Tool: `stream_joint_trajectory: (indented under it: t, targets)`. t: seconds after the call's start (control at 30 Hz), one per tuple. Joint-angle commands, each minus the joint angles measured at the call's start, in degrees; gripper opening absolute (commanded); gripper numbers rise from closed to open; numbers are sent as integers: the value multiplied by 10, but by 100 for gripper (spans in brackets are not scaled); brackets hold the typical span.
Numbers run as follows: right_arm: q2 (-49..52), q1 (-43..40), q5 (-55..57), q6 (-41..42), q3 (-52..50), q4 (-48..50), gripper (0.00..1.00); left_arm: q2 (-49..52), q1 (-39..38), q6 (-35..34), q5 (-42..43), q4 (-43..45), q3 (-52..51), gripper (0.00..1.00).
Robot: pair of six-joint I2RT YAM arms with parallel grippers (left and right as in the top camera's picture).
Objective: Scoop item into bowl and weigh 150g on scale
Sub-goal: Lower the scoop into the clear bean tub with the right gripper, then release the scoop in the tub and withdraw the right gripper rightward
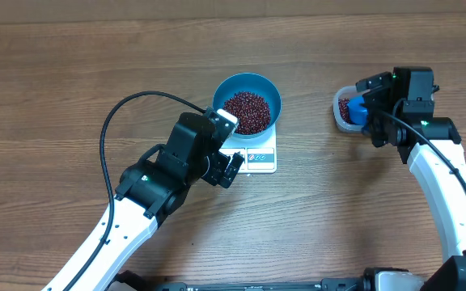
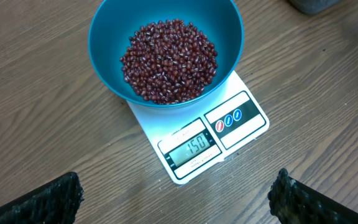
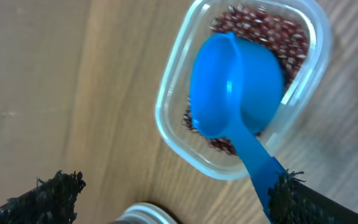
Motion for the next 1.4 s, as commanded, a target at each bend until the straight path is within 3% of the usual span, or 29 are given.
stream_joint_trajectory:
  t: [0.0,0.5,0.67,0.97,1.17,1.37]
  targets:
    - [-5,-2,3,-8,12,-16,100,2,3,-7,9,0,-1,100]
    - [-21,-2,3,-29,12,-77,100,2,3,-7,9,0,-1,99]
    - [-43,-2,3,-124,13,-81,100,2,3,-7,9,0,-1,100]
    - [-113,-2,3,-406,27,-142,100,2,3,-7,9,0,-1,100]
    - [-162,-2,5,-506,27,-214,100,2,3,-7,9,0,-1,99]
    - [-199,-2,6,-536,27,-242,100,2,3,-7,9,0,-1,100]
